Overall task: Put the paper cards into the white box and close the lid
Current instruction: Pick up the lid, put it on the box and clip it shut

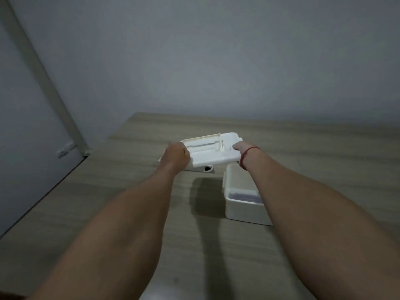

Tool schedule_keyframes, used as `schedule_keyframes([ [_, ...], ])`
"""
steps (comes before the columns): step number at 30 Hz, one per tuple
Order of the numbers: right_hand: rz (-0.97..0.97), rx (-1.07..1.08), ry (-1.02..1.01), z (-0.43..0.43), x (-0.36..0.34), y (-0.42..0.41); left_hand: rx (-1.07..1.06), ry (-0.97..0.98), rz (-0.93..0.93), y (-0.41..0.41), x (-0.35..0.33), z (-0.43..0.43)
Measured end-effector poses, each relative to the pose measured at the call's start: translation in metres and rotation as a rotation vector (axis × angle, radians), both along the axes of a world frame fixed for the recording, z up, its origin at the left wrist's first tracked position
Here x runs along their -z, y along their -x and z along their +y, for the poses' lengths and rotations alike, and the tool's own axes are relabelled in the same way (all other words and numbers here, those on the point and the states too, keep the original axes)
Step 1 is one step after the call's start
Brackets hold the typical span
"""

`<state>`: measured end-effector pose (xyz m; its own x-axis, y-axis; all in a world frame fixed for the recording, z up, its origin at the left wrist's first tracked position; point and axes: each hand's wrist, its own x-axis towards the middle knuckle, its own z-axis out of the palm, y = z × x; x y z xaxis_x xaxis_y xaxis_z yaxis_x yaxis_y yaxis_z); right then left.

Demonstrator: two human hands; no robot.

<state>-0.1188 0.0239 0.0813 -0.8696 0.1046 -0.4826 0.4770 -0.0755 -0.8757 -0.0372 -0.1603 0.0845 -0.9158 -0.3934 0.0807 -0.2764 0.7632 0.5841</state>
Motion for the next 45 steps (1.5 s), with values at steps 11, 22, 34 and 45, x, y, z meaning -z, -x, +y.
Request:
schedule_keyframes([
  [11, -0.001, 0.143, -0.046, 0.117, 0.016, 0.004, -0.272, -0.446, -0.182, 0.06, 0.016, 0.083],
  [22, 0.036, 0.199, -0.632, 0.175, 0.053, -0.014, -0.231, -0.397, -0.165, 0.074, 0.076, 0.159],
  [34, -0.102, 0.193, -0.637, 0.174, 0.103, -0.017, -0.219, -0.332, -0.195, 0.085, 0.13, 0.155],
  [45, -0.1, 0.18, -0.7, 0.171, 0.11, -0.009, -0.175, -0.302, -0.196, 0.089, 0.145, 0.146],
])
